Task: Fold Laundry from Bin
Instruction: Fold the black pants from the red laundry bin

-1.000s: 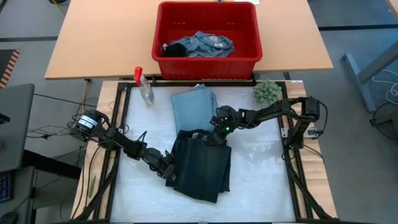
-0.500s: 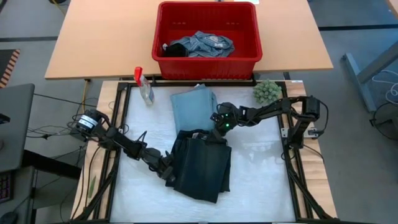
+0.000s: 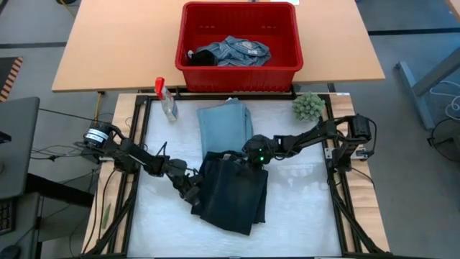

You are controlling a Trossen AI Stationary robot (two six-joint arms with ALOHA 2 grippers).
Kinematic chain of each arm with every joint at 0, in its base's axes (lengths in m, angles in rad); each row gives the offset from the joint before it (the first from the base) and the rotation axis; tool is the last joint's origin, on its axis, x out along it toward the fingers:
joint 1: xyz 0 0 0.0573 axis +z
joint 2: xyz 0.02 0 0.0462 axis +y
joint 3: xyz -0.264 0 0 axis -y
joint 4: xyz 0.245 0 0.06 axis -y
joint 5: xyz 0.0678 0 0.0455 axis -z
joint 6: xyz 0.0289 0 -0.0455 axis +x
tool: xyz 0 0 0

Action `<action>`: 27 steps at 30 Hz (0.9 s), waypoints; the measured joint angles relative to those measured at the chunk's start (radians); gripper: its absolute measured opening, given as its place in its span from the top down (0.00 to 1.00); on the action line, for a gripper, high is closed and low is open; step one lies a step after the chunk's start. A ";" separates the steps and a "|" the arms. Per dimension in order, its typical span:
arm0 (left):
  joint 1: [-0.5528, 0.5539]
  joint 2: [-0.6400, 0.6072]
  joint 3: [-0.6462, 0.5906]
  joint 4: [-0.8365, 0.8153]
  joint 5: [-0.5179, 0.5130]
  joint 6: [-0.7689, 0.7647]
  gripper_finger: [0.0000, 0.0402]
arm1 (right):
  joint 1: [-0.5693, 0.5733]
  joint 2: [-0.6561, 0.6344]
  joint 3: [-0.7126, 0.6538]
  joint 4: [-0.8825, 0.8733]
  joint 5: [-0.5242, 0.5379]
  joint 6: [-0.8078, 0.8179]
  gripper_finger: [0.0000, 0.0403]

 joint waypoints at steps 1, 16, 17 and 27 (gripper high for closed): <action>0.007 -0.018 0.000 -0.004 0.016 -0.007 0.89 | 0.008 0.004 0.000 -0.031 0.032 -0.017 0.24; 0.127 -0.439 0.002 -0.369 0.078 0.159 0.89 | 0.090 0.006 0.001 -0.121 0.144 -0.041 0.84; 0.131 -0.470 0.002 -0.434 0.075 0.180 0.89 | 0.090 0.006 0.001 -0.127 0.144 -0.038 0.84; 0.133 -0.705 0.004 -0.939 -0.233 0.350 0.89 | 0.089 0.006 -0.003 -0.114 0.116 -0.007 0.78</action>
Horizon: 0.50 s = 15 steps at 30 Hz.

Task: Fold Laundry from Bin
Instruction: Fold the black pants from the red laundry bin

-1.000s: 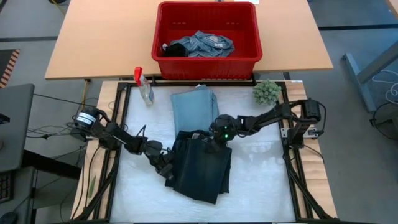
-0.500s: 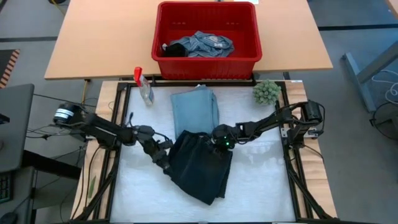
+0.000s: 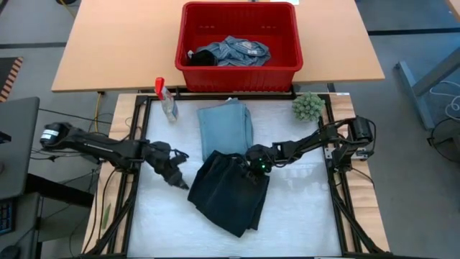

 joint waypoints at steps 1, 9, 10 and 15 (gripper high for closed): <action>0.000 -0.007 0.000 0.005 -0.070 0.030 0.89 | 0.000 0.001 0.000 0.009 -0.001 0.017 0.73; -0.010 0.003 0.008 0.577 -0.601 0.435 0.89 | -0.037 0.003 0.022 0.006 -0.092 0.052 0.25; -0.012 0.021 0.023 0.643 -0.635 0.517 0.89 | -0.042 0.003 0.024 0.008 -0.107 0.052 0.21; -0.014 0.184 0.184 0.604 -0.634 0.716 0.89 | -0.056 0.003 0.042 0.006 -0.148 0.075 0.12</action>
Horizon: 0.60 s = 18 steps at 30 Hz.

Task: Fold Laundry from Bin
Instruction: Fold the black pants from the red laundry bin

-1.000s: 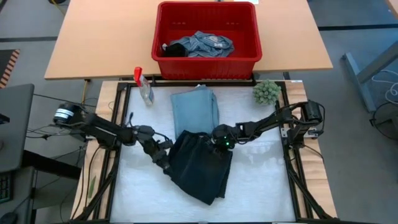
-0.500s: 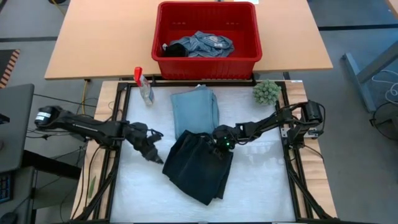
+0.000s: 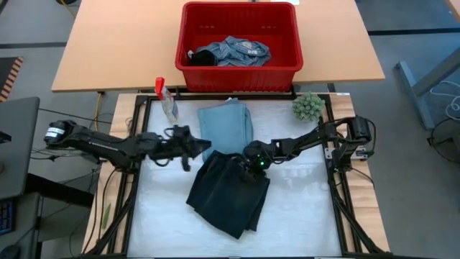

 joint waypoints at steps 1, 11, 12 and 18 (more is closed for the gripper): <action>0.000 0.046 0.047 -0.035 0.030 0.013 0.89 | -0.003 0.000 0.002 0.000 -0.007 0.005 0.12; 0.064 0.460 0.523 -0.811 0.218 0.207 0.89 | -0.036 -0.030 0.004 -0.030 -0.068 0.052 0.17; 0.073 0.491 0.551 -0.863 0.245 0.217 0.89 | -0.040 -0.044 0.004 -0.041 -0.067 0.052 0.18; 0.108 0.646 0.590 -0.923 0.344 0.276 0.89 | -0.058 -0.139 0.006 -0.207 0.039 -0.023 0.19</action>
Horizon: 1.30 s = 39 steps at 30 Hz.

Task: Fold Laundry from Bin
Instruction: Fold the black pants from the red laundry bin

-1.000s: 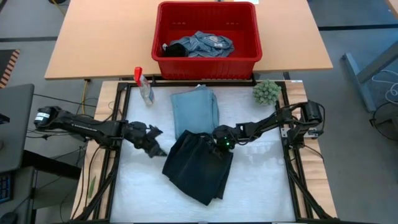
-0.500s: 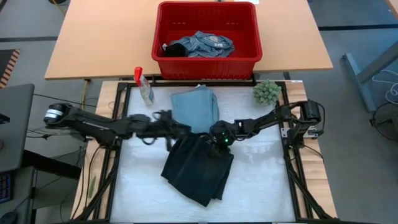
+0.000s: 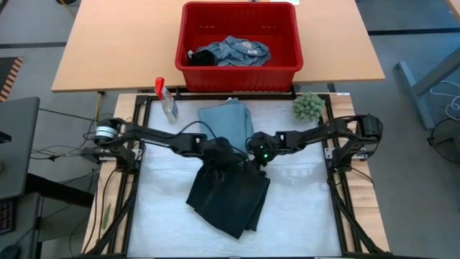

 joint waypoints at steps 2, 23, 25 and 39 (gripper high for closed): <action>0.009 0.037 0.000 -0.012 0.015 -0.007 0.89 | 0.000 -0.027 -0.003 -0.046 0.046 -0.006 0.19; 0.019 0.095 0.001 -0.016 0.066 -0.062 0.89 | 0.000 0.255 -0.275 0.992 0.152 0.276 0.19; 0.019 0.095 0.000 -0.036 0.073 -0.071 0.89 | 0.008 0.312 -0.247 1.069 0.129 0.278 0.19; 0.024 -0.037 0.051 -0.276 -0.008 -0.020 0.89 | 0.053 0.293 -0.189 0.939 -0.017 -0.046 0.19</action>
